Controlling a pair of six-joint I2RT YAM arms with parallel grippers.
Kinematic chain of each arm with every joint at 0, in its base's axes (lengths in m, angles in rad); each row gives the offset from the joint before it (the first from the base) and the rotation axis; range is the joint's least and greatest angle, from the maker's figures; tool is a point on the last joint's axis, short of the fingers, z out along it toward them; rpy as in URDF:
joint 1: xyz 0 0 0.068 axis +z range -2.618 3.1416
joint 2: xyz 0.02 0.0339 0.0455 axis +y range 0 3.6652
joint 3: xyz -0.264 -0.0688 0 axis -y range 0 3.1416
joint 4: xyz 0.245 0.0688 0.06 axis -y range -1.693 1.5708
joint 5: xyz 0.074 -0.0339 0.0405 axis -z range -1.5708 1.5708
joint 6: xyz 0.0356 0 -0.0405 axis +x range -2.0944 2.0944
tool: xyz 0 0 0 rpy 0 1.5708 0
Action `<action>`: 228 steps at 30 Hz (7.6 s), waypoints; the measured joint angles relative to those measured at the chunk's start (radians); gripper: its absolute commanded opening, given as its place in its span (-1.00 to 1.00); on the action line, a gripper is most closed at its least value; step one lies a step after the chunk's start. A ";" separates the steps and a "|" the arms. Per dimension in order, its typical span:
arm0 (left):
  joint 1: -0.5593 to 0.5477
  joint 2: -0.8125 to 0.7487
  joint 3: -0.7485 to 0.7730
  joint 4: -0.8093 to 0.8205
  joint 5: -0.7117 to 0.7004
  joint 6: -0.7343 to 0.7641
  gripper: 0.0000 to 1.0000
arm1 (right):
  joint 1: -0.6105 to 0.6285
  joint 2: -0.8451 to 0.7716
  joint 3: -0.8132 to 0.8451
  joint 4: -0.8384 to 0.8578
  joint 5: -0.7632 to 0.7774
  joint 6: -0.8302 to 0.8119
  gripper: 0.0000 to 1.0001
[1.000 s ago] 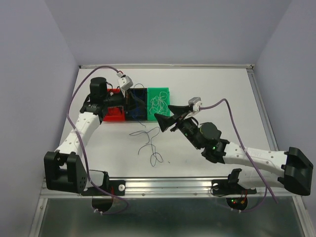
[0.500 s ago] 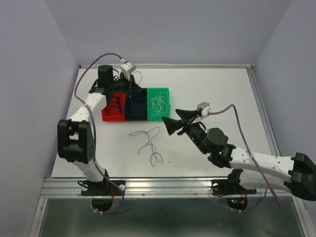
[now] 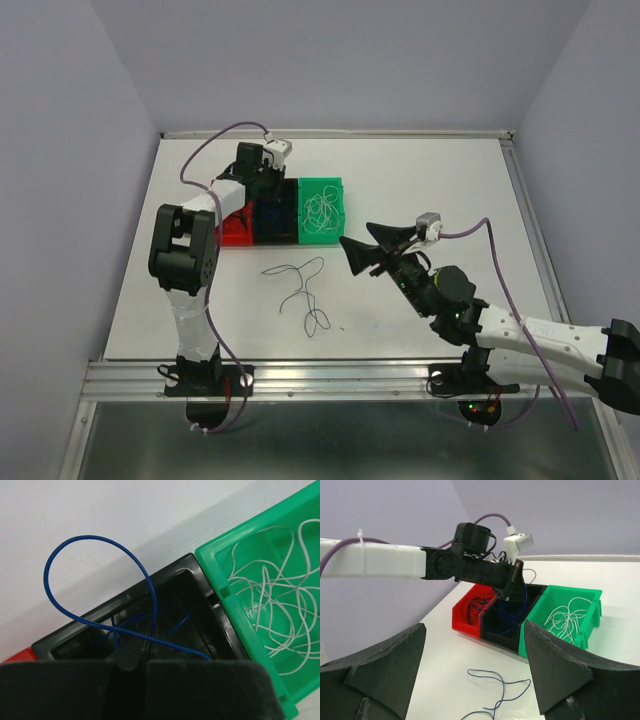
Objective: Untangle the cables
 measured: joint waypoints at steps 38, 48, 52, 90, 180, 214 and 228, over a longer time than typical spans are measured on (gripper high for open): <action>-0.117 -0.457 -0.145 -0.232 -0.307 0.091 0.98 | 0.000 0.123 0.139 -0.531 0.082 0.185 0.91; -0.445 -0.650 -0.430 -0.316 -0.253 0.117 0.98 | 0.000 0.056 0.127 -0.531 0.109 0.201 0.91; -0.535 -0.611 -0.484 -0.335 -0.239 0.138 0.98 | 0.000 0.017 0.100 -0.533 0.121 0.210 0.91; -0.417 -0.478 -0.200 -0.434 -0.294 0.196 -1.00 | 0.000 -0.144 0.016 -0.553 0.135 0.217 0.90; -0.101 0.069 0.061 -0.315 -0.196 0.261 -0.94 | 0.000 -0.145 0.002 -0.544 0.137 0.213 0.88; -0.323 -0.526 -0.334 -0.397 -0.285 0.295 0.25 | 0.000 -0.122 0.002 -0.544 0.132 0.210 0.88; -0.357 -0.341 -0.381 -0.308 -0.290 0.291 0.05 | 0.000 -0.094 0.002 -0.543 0.130 0.210 0.88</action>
